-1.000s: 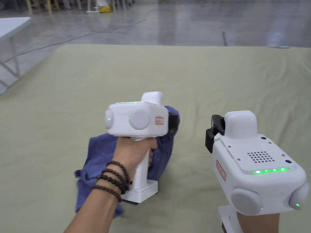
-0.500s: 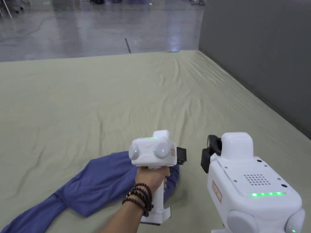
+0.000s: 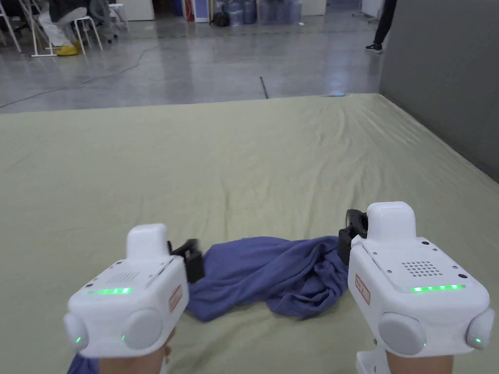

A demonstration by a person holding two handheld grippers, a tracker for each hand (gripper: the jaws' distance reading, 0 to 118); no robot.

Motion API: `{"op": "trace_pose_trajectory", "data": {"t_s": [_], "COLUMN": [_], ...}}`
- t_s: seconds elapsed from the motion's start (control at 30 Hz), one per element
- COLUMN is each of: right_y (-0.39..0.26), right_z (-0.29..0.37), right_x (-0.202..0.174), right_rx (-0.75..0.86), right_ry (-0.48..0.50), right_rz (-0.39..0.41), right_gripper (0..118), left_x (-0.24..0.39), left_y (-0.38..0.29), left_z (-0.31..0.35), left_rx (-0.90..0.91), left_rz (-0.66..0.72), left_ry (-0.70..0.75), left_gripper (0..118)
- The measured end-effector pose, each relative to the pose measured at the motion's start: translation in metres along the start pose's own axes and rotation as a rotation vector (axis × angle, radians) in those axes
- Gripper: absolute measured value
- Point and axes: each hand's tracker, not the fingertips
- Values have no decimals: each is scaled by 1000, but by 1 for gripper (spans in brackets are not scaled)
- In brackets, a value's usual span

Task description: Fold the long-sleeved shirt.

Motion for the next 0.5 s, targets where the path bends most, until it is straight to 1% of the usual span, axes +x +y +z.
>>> {"op": "trace_pose_trajectory", "data": {"t_s": [0.03, 0.07, 0.1, 0.13, 0.2, 0.23, 0.3, 0.37, 0.43, 0.47, 0.5], "right_y": [0, 0, 0, 0, 0, 1, 2, 2, 1, 1, 1], "right_z": [0, 1, 2, 3, 5, 5, 6, 8, 9, 9, 8], "right_x": [-4, -8, -11, -14, -20, -22, -24, -27, -27, -26, -25], "right_rx": [5, 7, 12, 17, 20, 20, 15, 14, 14, 9, 3], "right_ry": [10, 19, 22, 24, 14, 14, 35, 41, 39, 42, 46], "right_rz": [6, 9, 13, 19, 28, 27, 14, 26, 42, 43, 38], "right_gripper": [2, 2, 2, 2, 2, 2, 2, 2, 2, 2, 2], "left_x": [-10, -22, -30, -36, -41, -43, -44, -37, -36, -35, -35], "left_y": [-8, -18, -25, -31, -37, -37, -37, -33, -29, -26, -24], "left_z": [11, 23, 32, 38, 42, 41, 38, 34, 21, 9, -5], "left_rx": [-3, 28, 89, 99, 97, 65, 46, 25, -40, -94, -148], "left_rz": [-9, -5, -4, -1, -16, -17, -10, -7, 0, -2, -3], "left_ry": [56, 70, 71, 76, 108, 115, 97, 100, 35, 39, 30], "left_gripper": [30, 21, 9, 0, 0, 0, 0, 0, 0, 12, 64]}}
